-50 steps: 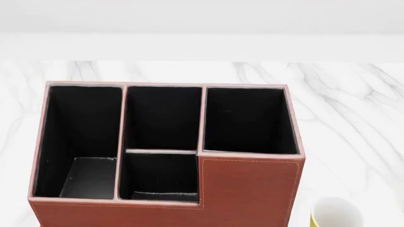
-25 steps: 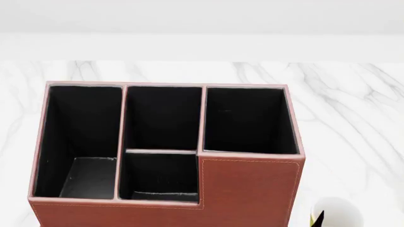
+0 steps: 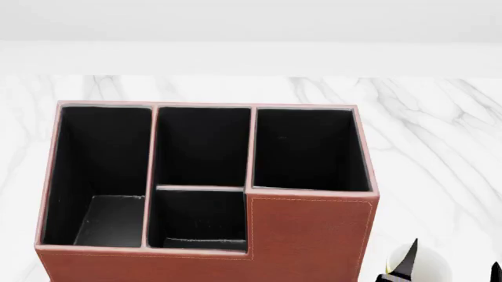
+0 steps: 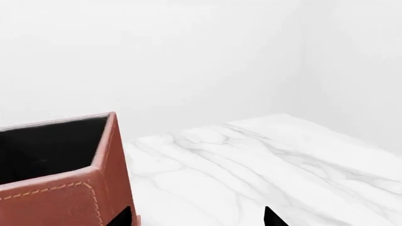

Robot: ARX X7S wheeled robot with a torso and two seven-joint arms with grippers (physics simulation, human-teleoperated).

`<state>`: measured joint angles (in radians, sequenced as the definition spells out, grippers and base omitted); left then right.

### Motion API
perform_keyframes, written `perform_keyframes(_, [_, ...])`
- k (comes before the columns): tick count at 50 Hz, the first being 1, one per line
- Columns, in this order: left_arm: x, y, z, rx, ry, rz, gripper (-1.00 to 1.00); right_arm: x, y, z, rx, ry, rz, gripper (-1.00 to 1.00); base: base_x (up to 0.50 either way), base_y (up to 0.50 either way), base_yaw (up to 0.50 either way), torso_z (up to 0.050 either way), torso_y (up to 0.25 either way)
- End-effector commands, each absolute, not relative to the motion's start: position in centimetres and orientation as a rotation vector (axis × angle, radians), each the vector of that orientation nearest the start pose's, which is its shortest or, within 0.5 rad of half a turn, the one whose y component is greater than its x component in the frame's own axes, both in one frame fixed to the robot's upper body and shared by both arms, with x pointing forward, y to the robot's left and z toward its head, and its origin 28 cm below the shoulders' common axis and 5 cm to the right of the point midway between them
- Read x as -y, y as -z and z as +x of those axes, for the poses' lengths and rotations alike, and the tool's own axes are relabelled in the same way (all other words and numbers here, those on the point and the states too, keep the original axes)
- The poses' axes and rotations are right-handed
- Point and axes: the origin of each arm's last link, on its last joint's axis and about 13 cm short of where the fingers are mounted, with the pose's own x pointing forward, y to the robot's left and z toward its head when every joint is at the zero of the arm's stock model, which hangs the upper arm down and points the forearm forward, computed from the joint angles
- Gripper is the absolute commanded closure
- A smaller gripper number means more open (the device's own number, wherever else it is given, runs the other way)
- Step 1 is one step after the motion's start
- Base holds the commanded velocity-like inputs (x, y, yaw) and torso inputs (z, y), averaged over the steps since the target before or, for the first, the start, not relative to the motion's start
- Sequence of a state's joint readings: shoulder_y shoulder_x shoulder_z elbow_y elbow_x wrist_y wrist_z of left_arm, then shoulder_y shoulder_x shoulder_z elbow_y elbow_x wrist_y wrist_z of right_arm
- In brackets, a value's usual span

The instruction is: Pick up the yellow and white mug and place it to the right of the caddy.

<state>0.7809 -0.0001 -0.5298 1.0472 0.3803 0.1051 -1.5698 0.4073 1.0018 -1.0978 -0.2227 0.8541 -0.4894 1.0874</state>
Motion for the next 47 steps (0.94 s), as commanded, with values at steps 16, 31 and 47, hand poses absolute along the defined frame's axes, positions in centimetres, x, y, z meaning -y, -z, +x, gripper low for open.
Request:
perform_keyframes(16, [-27.6,-15.9,3.6,0.907,-1.786,0.426,-1.0,14.8,-14.2,16.9,0.267,0.23,0.051,-1.0,0.0,0.0,0.0,0.0,0.0])
perform_keyframes(31, [-27.5,-15.8,3.7,0.907,-1.785,0.428,-1.0,14.3,-16.3,15.6,0.346,0.203,0.022,-1.0,0.0,0.0,0.0,0.0,0.0])
perform_keyframes(47, [-27.5,-15.9,3.7,0.907,-1.784,0.429,-1.0,13.1,-20.9,11.5,0.567,0.13,-0.049,-1.0,0.0,0.0,0.0,0.0,0.0])
